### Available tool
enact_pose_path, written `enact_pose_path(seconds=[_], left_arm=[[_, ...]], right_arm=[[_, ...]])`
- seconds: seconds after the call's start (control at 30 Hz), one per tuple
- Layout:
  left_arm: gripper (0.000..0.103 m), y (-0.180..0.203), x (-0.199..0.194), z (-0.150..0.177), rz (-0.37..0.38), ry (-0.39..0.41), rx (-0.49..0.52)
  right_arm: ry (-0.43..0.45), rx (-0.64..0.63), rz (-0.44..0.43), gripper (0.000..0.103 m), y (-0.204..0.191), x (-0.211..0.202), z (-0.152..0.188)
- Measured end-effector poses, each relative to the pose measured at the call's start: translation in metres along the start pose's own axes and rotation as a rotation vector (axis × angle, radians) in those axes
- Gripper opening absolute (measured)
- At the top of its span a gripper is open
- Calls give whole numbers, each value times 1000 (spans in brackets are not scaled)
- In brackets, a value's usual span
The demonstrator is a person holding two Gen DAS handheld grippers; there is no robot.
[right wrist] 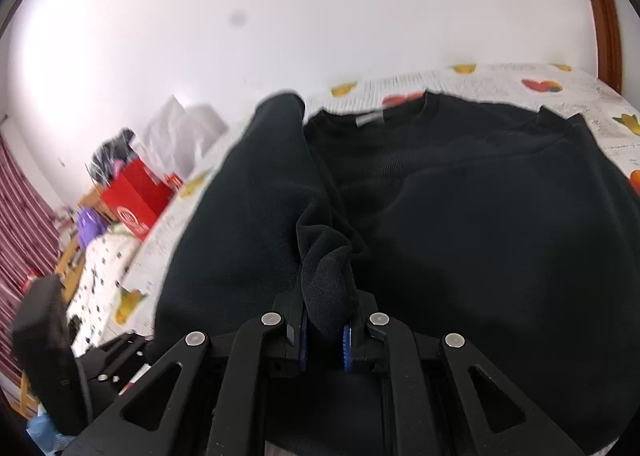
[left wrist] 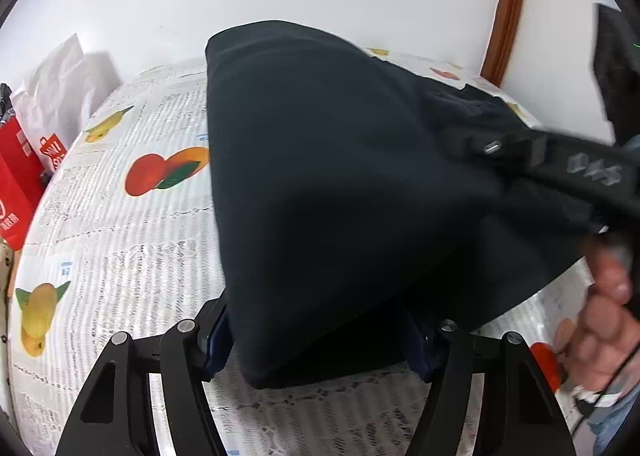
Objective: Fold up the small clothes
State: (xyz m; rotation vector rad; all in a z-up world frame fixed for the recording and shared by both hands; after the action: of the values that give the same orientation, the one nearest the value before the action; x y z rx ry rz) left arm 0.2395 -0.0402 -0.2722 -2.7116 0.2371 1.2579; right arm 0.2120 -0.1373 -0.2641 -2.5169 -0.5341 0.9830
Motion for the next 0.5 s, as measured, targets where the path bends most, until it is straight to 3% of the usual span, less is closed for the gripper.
enact_pose_path(seconds=[0.13, 0.27, 0.33, 0.4, 0.5], left_arm=[[67, -8, 0, 3, -19, 0, -1], [66, -14, -3, 6, -15, 1, -15], [66, -16, -4, 7, -15, 2, -14], [66, -16, -5, 8, -20, 3, -9], [67, -16, -2, 9, -19, 3, -9]], right_arm=[[145, 9, -45, 10, 1, -44, -14], [299, 90, 1, 10, 31, -90, -17], [281, 119, 46, 10, 51, -96, -10], [213, 129, 129, 10, 72, -89, 2], [130, 128, 177, 10, 87, -74, 21]])
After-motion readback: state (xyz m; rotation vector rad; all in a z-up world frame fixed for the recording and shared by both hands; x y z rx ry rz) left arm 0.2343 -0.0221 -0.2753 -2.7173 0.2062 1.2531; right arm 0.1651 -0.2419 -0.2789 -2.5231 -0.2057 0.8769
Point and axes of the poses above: each gripper's, at about its wrist camera, not at the fingertips, and x roughly the way its jaws point, y to its right, z to its underside, the point moved 9 cm from there along x, roughly the way its jaws point, and after that the axes turned 7 degrees about x, right-handed, at the moved point
